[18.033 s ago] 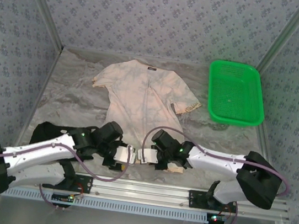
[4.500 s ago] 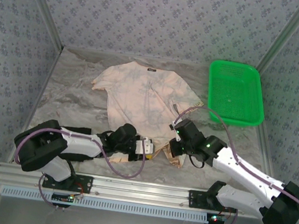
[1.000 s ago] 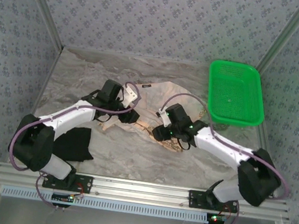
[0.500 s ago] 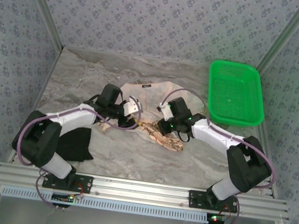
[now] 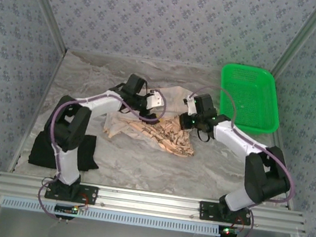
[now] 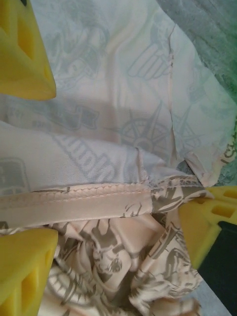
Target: Fold the inside-out t-shirt
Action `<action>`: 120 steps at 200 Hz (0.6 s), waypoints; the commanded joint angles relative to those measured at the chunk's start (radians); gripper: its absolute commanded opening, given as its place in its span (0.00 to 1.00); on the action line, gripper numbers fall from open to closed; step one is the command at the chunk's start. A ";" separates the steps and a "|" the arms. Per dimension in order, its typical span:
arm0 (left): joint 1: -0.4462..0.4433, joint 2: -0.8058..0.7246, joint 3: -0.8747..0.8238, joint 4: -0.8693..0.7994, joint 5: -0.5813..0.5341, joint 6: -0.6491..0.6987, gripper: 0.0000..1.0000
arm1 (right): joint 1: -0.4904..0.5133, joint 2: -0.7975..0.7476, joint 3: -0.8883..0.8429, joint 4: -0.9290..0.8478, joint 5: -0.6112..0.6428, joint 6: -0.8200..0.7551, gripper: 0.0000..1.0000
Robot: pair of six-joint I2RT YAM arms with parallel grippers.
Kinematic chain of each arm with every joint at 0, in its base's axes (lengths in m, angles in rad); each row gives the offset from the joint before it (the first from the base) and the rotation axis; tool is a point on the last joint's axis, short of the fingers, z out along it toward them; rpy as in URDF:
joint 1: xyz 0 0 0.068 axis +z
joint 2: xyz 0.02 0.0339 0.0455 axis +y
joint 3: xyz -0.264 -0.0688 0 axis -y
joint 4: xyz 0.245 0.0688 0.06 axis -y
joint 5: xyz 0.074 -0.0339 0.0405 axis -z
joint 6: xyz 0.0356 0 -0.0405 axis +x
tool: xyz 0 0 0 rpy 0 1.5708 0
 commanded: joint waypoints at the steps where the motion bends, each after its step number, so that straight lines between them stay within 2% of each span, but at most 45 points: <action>1: -0.004 0.077 0.064 -0.088 -0.019 0.004 0.71 | -0.029 0.060 0.052 0.022 0.093 0.078 0.00; 12: -0.004 0.102 0.077 -0.058 -0.073 -0.009 0.70 | -0.047 0.071 0.059 0.028 0.129 0.114 0.00; 53: -0.034 0.215 0.228 -0.177 -0.206 0.069 0.65 | -0.083 0.140 0.131 -0.075 0.237 0.187 0.00; 63: -0.037 0.247 0.267 -0.220 -0.222 0.075 0.61 | -0.082 0.142 0.136 -0.085 0.223 0.189 0.14; 75: -0.036 0.270 0.290 -0.235 -0.252 0.066 0.50 | -0.073 0.110 0.110 -0.070 0.165 0.178 0.27; 92: -0.034 0.276 0.281 -0.207 -0.326 0.035 0.22 | -0.038 0.027 0.062 -0.054 0.076 0.143 0.40; 100: -0.030 0.267 0.268 -0.183 -0.331 0.011 0.15 | -0.012 -0.012 0.050 -0.068 0.053 0.118 0.45; 120: -0.002 0.239 0.250 -0.144 -0.332 -0.091 0.12 | 0.071 -0.083 0.019 -0.104 0.036 0.047 0.52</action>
